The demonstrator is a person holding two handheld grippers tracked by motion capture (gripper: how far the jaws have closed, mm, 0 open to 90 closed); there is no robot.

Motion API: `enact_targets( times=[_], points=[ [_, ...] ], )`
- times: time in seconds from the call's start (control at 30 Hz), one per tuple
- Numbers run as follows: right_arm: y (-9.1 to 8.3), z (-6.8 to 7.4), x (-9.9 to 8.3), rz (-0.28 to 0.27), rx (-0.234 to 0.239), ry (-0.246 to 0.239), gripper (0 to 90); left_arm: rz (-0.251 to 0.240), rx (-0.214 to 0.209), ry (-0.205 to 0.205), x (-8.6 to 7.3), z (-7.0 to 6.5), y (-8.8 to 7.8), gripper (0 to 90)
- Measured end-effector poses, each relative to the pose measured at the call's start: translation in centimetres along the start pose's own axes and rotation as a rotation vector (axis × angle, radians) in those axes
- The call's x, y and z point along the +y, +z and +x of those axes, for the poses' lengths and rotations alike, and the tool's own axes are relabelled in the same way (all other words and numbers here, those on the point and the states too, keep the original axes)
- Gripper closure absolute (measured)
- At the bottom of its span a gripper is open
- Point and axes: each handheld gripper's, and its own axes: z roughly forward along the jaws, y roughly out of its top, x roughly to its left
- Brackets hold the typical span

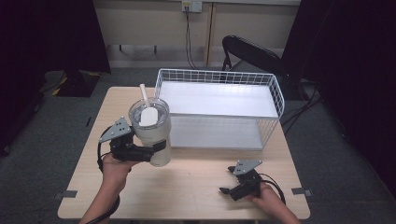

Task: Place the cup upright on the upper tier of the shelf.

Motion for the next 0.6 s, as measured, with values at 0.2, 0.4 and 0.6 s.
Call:
enact_targets(
  times=[0.2, 0.4, 0.6],
  points=[
    [0.0, 0.0, 0.0, 0.0, 0.0, 0.0, 12.0, 0.002, -0.004, 0.003, 1.0, -0.1, 0.7, 9.1],
    [0.0, 0.0, 0.0, 0.0, 0.0, 0.0, 11.9, 0.007, -0.012, 0.02, 1.9, -0.3, 1.2, 9.1],
    [0.0, 0.0, 0.0, 0.0, 0.0, -0.001, 12.0, 0.008, -0.023, 0.017, 2.7, -0.5, 1.8, 9.1]
  ],
)
